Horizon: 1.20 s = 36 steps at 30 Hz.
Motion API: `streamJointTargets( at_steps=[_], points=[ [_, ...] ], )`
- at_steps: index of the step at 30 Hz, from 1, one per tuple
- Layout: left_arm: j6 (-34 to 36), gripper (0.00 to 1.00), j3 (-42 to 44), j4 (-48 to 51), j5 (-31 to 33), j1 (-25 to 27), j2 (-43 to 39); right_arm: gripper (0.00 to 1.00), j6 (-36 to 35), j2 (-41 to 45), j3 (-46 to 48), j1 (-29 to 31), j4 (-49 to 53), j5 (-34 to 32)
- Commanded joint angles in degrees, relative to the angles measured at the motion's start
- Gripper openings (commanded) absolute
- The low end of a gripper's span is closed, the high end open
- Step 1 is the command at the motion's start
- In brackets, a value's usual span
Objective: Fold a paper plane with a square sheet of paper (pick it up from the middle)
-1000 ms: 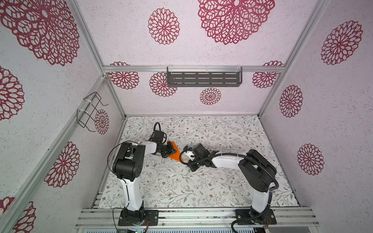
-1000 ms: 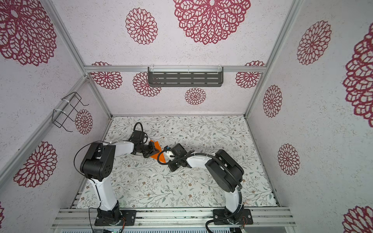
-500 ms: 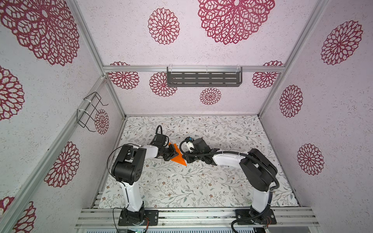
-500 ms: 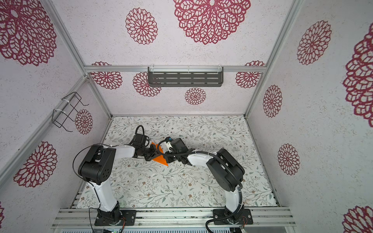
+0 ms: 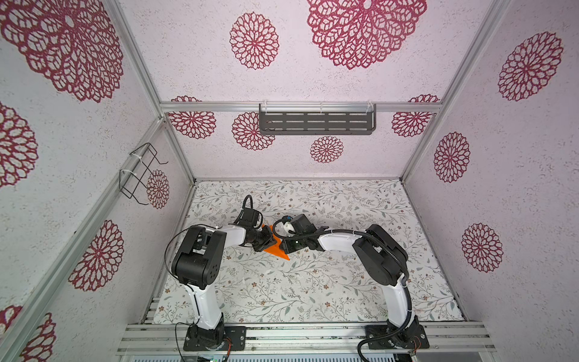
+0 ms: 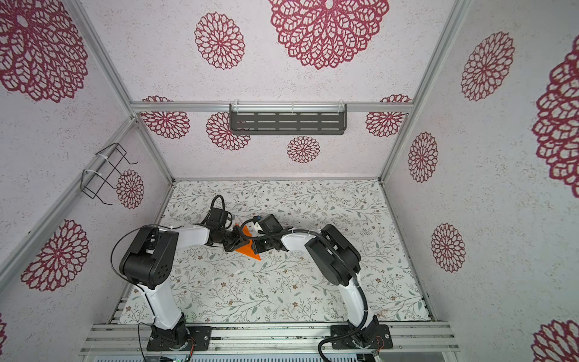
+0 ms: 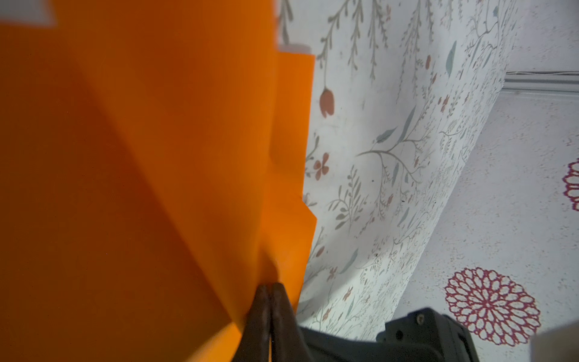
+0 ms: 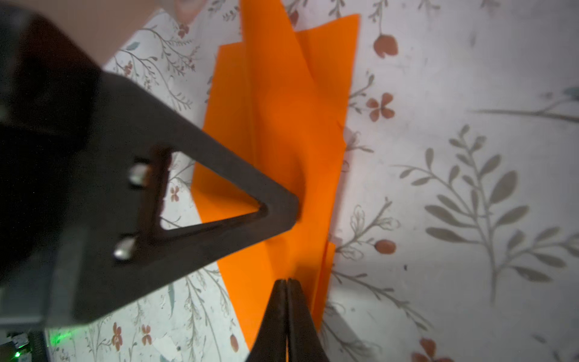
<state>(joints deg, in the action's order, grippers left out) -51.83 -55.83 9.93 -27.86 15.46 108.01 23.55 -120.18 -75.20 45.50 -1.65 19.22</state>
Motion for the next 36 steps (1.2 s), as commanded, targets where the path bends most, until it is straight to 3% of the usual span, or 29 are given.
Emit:
streamJointTargets(
  at_steps=[1, 7, 21, 31, 36],
  points=[
    [1.99, 0.08, 1.06, 4.72, 2.49, 0.14, -1.26, 0.09, -0.70, -1.09, -1.25, -0.41, 4.38, -1.60],
    [1.97, 0.10, 3.07, -0.49, 1.70, -1.84, -3.88, 0.10, -0.52, -2.16, -1.09, -0.41, 5.93, -1.08],
    [3.58, 0.10, 10.91, -6.82, 7.23, -5.54, -5.04, 0.10, 1.44, -3.48, -1.84, -0.84, 8.24, -2.08],
    [3.77, 0.21, 17.53, -14.59, 8.54, -12.65, -8.97, 0.10, 2.46, -3.99, -1.23, -1.02, 8.25, -1.96],
    [1.55, 0.24, 18.18, -17.44, 5.38, -12.47, -15.79, 0.10, 2.51, -3.58, -1.13, -1.02, 8.29, -1.74]
  ],
)
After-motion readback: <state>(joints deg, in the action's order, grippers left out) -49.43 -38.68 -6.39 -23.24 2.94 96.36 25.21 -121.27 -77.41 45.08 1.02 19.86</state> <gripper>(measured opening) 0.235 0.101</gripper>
